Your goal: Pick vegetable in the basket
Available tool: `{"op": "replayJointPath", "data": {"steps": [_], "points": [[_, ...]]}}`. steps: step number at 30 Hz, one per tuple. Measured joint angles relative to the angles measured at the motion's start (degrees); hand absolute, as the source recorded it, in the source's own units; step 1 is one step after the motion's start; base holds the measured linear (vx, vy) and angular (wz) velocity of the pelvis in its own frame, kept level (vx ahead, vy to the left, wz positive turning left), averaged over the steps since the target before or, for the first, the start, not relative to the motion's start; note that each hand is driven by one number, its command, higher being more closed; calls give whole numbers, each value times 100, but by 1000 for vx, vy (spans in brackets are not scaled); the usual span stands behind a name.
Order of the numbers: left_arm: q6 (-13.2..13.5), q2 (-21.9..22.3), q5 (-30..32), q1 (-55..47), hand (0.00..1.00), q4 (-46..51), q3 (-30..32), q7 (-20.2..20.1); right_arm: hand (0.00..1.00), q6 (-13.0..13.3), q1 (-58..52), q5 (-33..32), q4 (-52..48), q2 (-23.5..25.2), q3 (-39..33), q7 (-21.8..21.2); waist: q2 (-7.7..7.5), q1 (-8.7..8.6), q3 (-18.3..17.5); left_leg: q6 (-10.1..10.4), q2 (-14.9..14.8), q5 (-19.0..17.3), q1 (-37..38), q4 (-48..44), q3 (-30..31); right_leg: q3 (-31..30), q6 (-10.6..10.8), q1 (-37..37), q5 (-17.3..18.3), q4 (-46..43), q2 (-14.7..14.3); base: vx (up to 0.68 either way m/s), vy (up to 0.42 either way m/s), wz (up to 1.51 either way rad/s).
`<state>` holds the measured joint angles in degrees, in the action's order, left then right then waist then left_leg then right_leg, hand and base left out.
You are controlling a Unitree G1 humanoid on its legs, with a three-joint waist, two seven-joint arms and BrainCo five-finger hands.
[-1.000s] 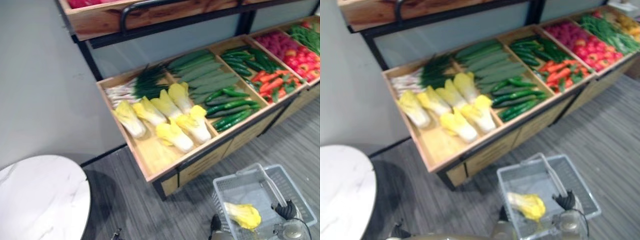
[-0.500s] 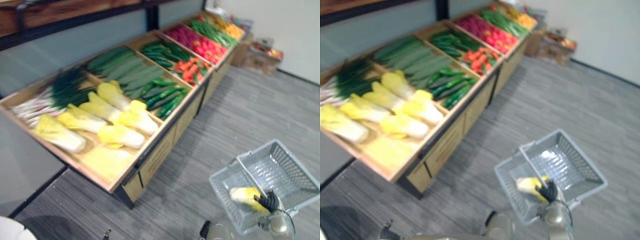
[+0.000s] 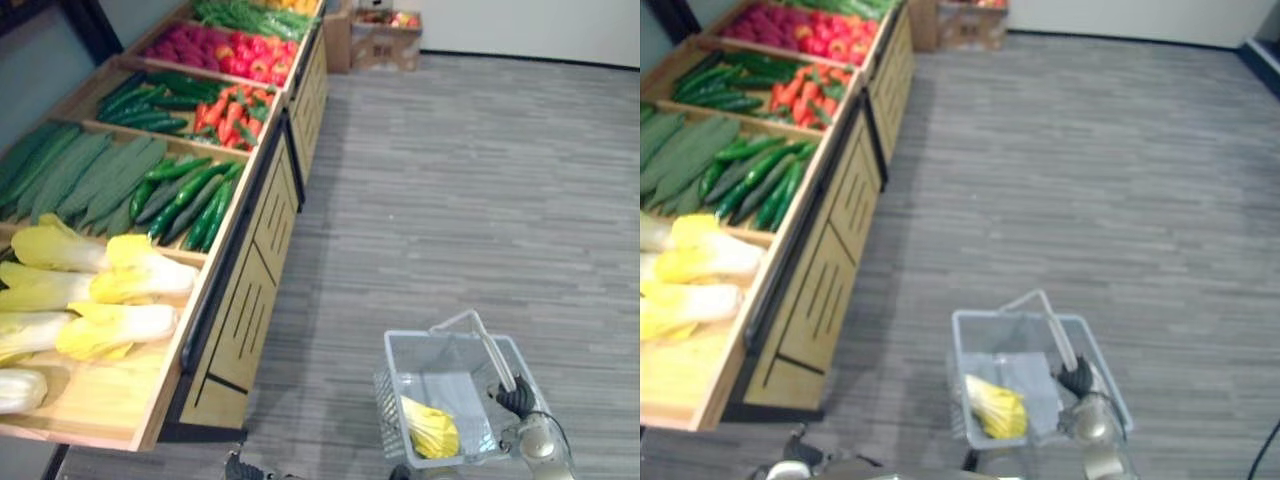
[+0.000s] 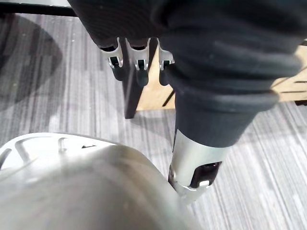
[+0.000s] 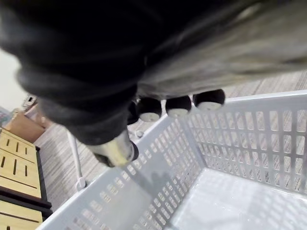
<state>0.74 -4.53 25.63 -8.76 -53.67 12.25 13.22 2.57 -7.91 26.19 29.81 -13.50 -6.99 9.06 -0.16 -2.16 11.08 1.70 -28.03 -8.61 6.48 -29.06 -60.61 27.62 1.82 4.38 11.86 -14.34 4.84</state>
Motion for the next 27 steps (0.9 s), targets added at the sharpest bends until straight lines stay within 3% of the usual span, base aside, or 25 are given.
{"op": "replayJointPath", "data": {"steps": [1,3,5,6,7,8,12,16,19,26,27], "points": [[-4,-27,98,-11,0,4,-85,-1,100,23,-34,-2,-17,-34,-1,32,43,-40,0,-12,11,229,-17,-166,285,-13,-2,124,1,103,31,-23,-108,2],[34,1,162,-42,0,69,-104,13,100,60,-29,-3,-36,-100,7,41,-27,-47,39,24,100,529,-258,-447,978,-162,-3,199,1,273,97,-32,-63,-18],[110,62,163,-30,0,170,-126,26,100,62,92,-1,-27,-192,20,66,37,55,61,244,509,462,-602,-359,2041,-448,-33,163,-24,355,227,-27,22,-50],[150,94,160,-42,0,188,-123,43,100,63,186,-1,54,-179,42,68,48,110,76,359,880,389,-614,-12,2626,-630,-27,138,-75,360,320,-31,121,-69],[159,109,161,-62,0,189,-125,56,100,66,225,-1,83,-155,92,66,56,140,75,375,1192,381,-578,364,3015,-803,10,115,-101,345,362,-27,114,-72],[164,122,160,-76,0,189,-125,63,100,75,238,-2,83,-142,95,70,75,169,79,404,1305,425,-542,550,3163,-890,34,94,-116,334,360,4,112,-68],[174,117,160,-94,0,224,-108,155,100,135,264,-11,99,-197,71,69,92,251,90,417,1550,536,-478,681,3318,-1313,227,100,-545,878,325,17,122,-56],[136,107,165,-54,0,136,-129,155,100,137,94,-17,96,-225,13,61,150,175,84,417,1880,537,-396,1291,3297,-1398,389,71,-962,1390,477,35,154,-12],[110,119,167,-56,0,95,-277,149,100,136,124,-15,82,-221,-4,60,264,114,55,411,2009,542,-306,2027,3329,-1384,390,-192,-1088,1418,438,4,168,2],[59,106,176,-61,0,45,-354,158,100,116,132,-16,115,-45,-108,75,255,118,58,391,2157,532,-110,2611,3469,-1431,414,-327,-1218,1367,416,-42,55,-5],[61,106,175,-61,0,23,-377,159,100,116,124,-16,128,-30,-122,75,208,123,90,312,2194,469,-127,2637,3471,-1451,419,-493,-1208,1154,441,-79,73,-15]]}}
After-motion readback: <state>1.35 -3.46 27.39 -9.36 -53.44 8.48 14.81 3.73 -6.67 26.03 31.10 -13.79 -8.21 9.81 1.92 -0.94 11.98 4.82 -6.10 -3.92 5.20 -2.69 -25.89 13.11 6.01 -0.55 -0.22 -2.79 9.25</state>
